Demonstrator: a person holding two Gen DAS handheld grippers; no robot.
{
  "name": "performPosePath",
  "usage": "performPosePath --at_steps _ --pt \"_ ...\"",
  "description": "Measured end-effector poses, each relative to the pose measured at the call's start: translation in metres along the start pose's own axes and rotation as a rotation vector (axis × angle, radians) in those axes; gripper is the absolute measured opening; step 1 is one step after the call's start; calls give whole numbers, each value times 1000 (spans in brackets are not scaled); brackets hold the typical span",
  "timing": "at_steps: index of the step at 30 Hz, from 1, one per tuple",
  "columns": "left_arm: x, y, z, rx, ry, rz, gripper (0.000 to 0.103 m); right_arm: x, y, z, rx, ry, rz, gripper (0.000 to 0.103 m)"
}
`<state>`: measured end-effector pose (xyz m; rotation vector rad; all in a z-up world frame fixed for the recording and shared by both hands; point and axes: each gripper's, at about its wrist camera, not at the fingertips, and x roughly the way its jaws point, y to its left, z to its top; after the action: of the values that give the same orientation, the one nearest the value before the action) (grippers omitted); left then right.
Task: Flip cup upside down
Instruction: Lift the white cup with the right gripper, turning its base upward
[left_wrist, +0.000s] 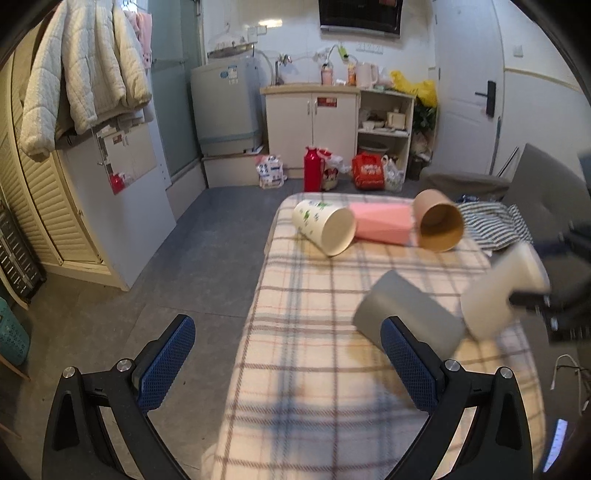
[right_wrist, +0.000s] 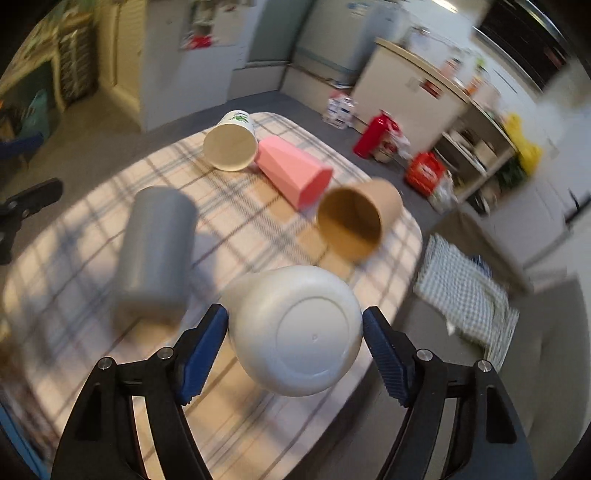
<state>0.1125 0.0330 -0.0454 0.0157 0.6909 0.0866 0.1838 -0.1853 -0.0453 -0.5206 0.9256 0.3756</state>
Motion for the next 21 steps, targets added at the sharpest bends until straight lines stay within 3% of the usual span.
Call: performPosePath --at_steps 5,9,15,21 --pt "-27 -6 -7 16 -29 -10 103 -34 24 -39 95 -27 35 75" --pt "-41 -6 -14 16 -44 -10 103 -48 43 -39 135 -82 24 75" --pt "-47 1 -25 6 -30 -5 103 -34 74 -48 236 -99 28 75" --pt "-45 11 -36 -16 -3 -6 103 -47 88 -69 273 -116 6 75"
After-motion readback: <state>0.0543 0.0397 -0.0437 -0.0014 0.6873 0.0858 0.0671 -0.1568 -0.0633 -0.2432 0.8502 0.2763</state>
